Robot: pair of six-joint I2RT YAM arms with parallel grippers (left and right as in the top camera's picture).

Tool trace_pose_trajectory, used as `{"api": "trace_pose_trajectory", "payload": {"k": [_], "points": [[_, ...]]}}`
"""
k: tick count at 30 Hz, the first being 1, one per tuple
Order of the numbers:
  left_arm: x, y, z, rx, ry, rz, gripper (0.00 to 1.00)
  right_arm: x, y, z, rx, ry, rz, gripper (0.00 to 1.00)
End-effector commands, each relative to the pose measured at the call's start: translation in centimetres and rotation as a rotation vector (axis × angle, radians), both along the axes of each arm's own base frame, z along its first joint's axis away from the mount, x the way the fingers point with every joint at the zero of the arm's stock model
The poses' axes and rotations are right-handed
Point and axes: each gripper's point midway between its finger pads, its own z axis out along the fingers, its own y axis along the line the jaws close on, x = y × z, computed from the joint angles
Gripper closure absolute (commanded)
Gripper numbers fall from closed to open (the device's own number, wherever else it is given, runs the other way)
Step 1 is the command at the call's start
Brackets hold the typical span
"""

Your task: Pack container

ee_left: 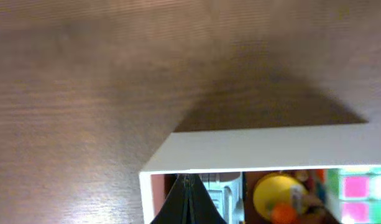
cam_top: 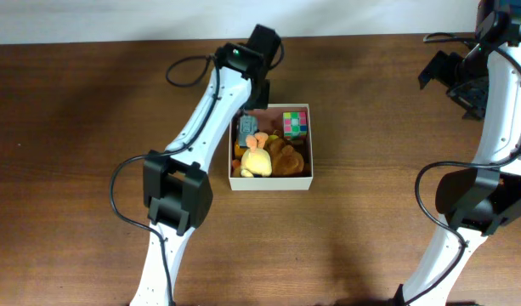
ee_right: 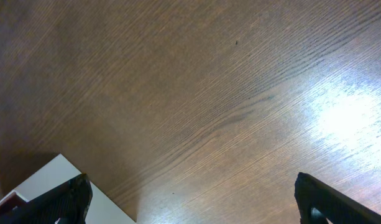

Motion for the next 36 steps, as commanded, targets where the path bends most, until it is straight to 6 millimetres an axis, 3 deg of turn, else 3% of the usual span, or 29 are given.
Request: {"api": "trace_pose_trajectory", "payload": {"k": [1, 5, 10, 14, 15, 16, 20, 21, 26, 29, 31, 36], "points": [[0.7, 0.7, 1.8, -0.014, -0.024, 0.002, 0.98, -0.2, 0.2, 0.6, 0.001, -0.011, -0.005, 0.01], [-0.6, 0.3, 2.5, -0.025, 0.014, -0.013, 0.98, -0.2, 0.2, 0.6, 0.001, -0.011, -0.005, 0.01], [-2.5, -2.1, 4.2, -0.122, 0.062, -0.065, 0.95, -0.2, 0.2, 0.6, 0.001, -0.011, -0.005, 0.01], [-3.3, -3.4, 7.3, -0.187, 0.031, -0.097, 0.94, -0.2, 0.2, 0.6, 0.001, -0.011, -0.005, 0.01], [-3.4, -3.8, 8.3, -0.209, 0.014, -0.107, 0.92, -0.2, 0.2, 0.6, 0.001, -0.011, -0.005, 0.01], [-3.7, -4.3, 9.0, -0.231, 0.009, -0.119, 0.8, -0.2, 0.2, 0.6, 0.001, -0.011, -0.005, 0.01], [-3.0, -4.3, 11.7, -0.235, -0.087, -0.121, 0.78, -0.2, 0.2, 0.6, 0.001, -0.011, -0.005, 0.01], [-3.0, -4.4, 12.0, -0.242, -0.097, -0.124, 0.0, -0.2, 0.2, 0.6, 0.001, -0.011, -0.005, 0.01], [-4.8, -2.3, 11.0, -0.156, -0.017, -0.095, 0.01, -0.2, 0.2, 0.6, 0.001, -0.011, -0.005, 0.01], [-4.7, -0.7, 12.1, -0.153, -0.029, -0.081, 0.0, -0.2, 0.2, 0.6, 0.001, -0.011, -0.005, 0.01], [-4.8, 0.3, 13.9, -0.17, -0.063, -0.066, 0.0, -0.2, 0.2, 0.6, 0.001, -0.011, -0.005, 0.01], [-5.8, 4.3, 20.5, -0.127, -0.237, -0.012, 0.0, -0.2, 0.2, 0.6, 0.001, -0.011, -0.005, 0.01]]}}
